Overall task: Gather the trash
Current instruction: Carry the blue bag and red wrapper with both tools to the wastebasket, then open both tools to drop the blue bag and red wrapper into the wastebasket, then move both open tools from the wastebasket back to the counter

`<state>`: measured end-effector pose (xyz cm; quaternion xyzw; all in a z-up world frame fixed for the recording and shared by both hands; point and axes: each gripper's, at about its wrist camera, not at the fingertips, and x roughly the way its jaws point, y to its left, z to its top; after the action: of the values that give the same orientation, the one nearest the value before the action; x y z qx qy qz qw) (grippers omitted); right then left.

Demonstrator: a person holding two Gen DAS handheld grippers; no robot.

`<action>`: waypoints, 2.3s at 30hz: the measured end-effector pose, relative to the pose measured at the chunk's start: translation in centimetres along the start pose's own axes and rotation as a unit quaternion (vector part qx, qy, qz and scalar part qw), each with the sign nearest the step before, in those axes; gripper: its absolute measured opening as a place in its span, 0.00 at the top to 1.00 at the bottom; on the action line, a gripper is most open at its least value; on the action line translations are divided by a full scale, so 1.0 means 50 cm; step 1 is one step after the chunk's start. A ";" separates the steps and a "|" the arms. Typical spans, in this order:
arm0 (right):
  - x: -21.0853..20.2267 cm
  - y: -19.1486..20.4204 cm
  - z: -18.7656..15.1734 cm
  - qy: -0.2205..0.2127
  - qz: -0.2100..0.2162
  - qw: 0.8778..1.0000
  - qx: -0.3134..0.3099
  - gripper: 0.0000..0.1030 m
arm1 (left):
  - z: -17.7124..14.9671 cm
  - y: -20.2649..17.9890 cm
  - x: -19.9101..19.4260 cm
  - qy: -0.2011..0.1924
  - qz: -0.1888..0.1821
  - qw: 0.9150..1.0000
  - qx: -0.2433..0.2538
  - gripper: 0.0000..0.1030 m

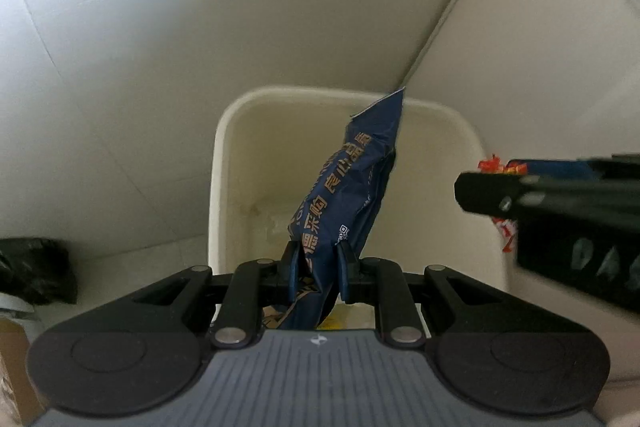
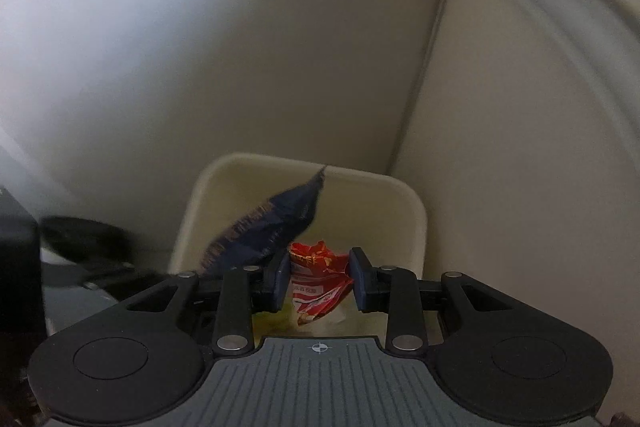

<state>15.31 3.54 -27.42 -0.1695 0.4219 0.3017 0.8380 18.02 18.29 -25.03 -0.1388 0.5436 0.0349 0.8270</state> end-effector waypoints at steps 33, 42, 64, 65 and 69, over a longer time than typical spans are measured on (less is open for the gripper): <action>0.148 -0.096 -0.065 0.003 0.067 0.990 0.123 0.67 | -0.058 0.044 0.009 -0.018 -0.020 1.000 -0.012 0.50; 0.119 -0.092 -0.070 0.006 0.115 0.984 0.137 0.29 | -0.049 0.017 -0.009 -0.027 -0.025 0.999 -0.012 0.34; -0.019 -0.037 0.002 -0.011 0.107 0.991 0.078 0.22 | -0.051 -0.005 -0.083 -0.052 -0.019 0.998 0.009 0.05; -0.034 -0.032 0.007 -0.014 0.108 0.992 0.070 0.21 | -0.051 -0.005 -0.091 -0.054 -0.019 0.998 0.009 0.05; -0.101 -0.009 0.023 -0.028 0.112 0.993 0.034 0.19 | -0.051 -0.009 -0.125 -0.063 -0.023 0.998 0.014 0.04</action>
<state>13.98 1.99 -22.61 -0.0838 0.4242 0.3840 0.8158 13.32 17.78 -20.23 -0.1374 0.4872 0.0172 0.8622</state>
